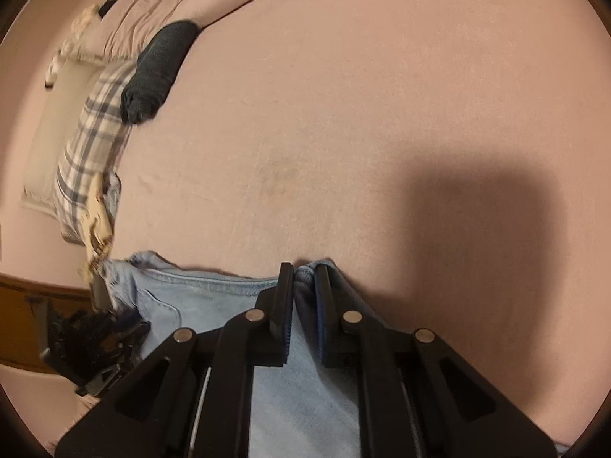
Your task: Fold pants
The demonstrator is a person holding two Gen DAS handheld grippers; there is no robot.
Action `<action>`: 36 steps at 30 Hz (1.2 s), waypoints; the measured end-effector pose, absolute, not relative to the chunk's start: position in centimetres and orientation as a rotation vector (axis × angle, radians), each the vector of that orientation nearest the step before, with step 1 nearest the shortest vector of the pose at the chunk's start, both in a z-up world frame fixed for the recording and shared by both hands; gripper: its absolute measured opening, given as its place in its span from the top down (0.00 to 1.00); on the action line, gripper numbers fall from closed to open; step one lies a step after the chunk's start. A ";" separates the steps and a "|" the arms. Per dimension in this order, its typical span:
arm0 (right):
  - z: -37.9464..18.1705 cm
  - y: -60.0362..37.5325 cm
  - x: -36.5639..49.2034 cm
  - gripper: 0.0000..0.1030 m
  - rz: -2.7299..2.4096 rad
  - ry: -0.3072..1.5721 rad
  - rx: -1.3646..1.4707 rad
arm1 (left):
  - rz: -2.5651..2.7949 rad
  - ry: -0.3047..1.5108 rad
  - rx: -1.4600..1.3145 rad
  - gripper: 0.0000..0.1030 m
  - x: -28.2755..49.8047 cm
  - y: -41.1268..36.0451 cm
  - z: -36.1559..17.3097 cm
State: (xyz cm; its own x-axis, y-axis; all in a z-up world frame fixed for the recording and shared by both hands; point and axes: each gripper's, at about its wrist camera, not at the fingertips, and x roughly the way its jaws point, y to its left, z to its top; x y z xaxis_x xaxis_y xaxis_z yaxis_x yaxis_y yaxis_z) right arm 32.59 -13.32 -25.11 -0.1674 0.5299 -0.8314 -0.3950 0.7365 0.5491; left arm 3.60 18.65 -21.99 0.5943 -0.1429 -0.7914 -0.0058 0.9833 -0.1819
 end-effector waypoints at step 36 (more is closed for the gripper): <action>-18.5 -26.4 30.3 0.66 0.572 1.258 -0.242 | 0.139 0.775 -0.167 0.49 4.0 18.6 -16.6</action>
State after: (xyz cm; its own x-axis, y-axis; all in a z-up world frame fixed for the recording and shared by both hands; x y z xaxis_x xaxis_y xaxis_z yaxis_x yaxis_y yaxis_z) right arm 30.27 -26.37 -18.47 0.1921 0.2730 -0.9426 -0.5309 0.8368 0.1342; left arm 3.99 18.65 -16.55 0.7066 0.0635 -0.7048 -0.1861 0.9776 -0.0985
